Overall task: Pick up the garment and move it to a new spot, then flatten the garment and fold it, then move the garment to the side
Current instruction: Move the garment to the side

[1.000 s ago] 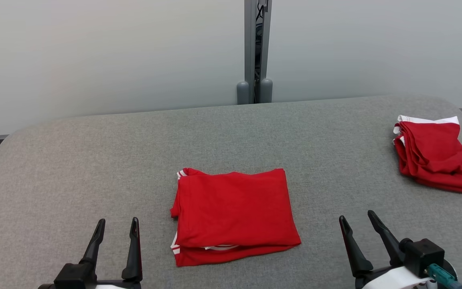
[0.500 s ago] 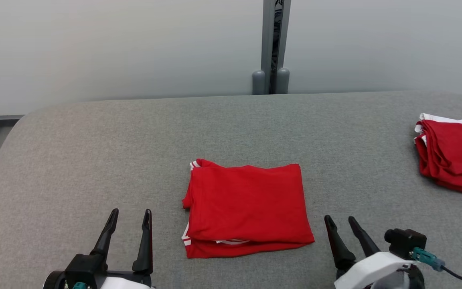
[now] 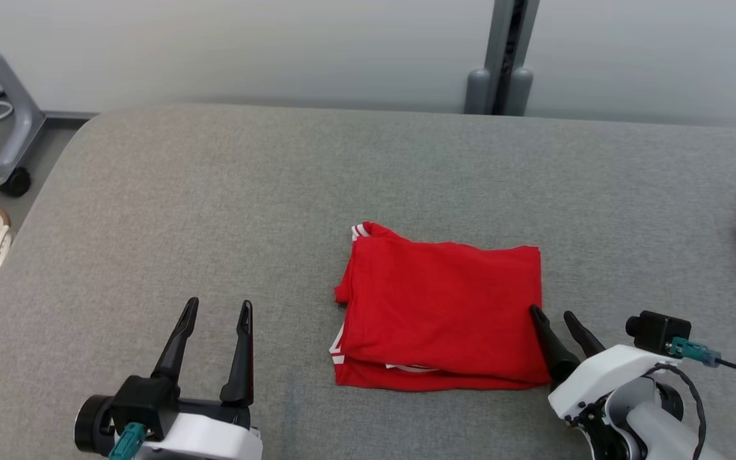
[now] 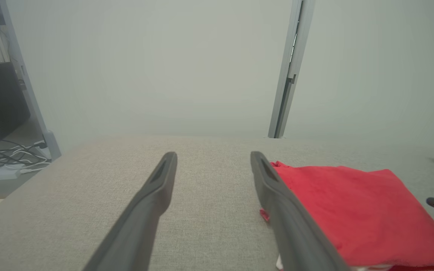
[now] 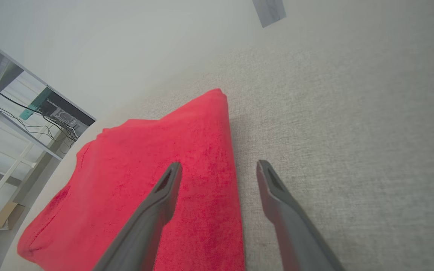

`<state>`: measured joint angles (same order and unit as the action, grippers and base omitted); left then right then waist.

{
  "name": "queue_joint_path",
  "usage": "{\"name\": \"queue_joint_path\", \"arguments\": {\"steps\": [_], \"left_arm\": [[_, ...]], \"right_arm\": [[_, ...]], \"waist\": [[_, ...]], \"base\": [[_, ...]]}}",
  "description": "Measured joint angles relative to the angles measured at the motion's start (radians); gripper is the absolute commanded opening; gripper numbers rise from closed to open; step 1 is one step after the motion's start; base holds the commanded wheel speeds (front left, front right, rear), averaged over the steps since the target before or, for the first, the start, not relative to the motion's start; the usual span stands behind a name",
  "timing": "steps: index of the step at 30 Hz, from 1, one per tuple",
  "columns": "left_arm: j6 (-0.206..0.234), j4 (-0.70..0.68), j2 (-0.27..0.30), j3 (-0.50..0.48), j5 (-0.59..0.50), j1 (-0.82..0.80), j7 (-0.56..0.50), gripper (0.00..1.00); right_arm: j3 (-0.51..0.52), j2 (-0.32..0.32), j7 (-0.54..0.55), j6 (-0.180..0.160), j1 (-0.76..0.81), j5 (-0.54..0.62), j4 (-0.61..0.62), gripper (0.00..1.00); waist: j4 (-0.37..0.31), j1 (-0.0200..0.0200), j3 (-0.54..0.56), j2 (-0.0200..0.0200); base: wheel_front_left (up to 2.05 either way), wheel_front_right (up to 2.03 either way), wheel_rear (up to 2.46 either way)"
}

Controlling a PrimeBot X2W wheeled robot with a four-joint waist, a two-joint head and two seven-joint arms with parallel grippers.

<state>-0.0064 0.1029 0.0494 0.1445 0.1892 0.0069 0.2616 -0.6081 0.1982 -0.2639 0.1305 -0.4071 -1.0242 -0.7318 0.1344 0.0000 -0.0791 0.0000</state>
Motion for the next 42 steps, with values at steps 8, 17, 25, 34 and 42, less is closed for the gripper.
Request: {"name": "queue_joint_path", "arguments": {"steps": [8,17,25,34,42], "left_arm": [[0.005,-0.002,0.0,0.019,0.008,-0.034,0.0,1.0],[0.01,-0.001,0.0,0.02,0.008,-0.049,0.0,1.0],[0.016,-0.002,0.0,0.02,0.001,-0.049,0.0,1.0],[0.006,-0.018,0.0,0.021,-0.014,-0.071,0.0,1.0],[-0.007,-0.029,0.0,0.014,-0.035,-0.084,0.0,1.0]], "right_arm": [[-0.083,0.016,-0.001,0.0,-0.064,-0.087,-0.093,0.98],[-0.196,0.029,-0.002,0.0,-0.114,-0.134,-0.073,0.0],[-0.113,0.045,0.0,0.0,-0.138,0.062,-0.048,0.0],[-0.02,0.046,0.0,0.0,-0.149,0.289,0.019,0.0],[0.063,0.018,0.0,0.0,-0.146,0.412,0.07,0.0]], "waist": [[0.041,0.0,-0.054,0.0001],[0.052,0.0,-0.076,0.0],[0.027,0.0,-0.076,0.0],[-0.007,-0.0001,-0.092,0.0],[-0.091,0.0,-0.111,0.0]], "base": [[0.0,0.0,0.0],[0.0,0.0,0.0],[0.0,0.0,0.0],[0.0,0.0,0.0],[0.0,0.0,0.0]]}}
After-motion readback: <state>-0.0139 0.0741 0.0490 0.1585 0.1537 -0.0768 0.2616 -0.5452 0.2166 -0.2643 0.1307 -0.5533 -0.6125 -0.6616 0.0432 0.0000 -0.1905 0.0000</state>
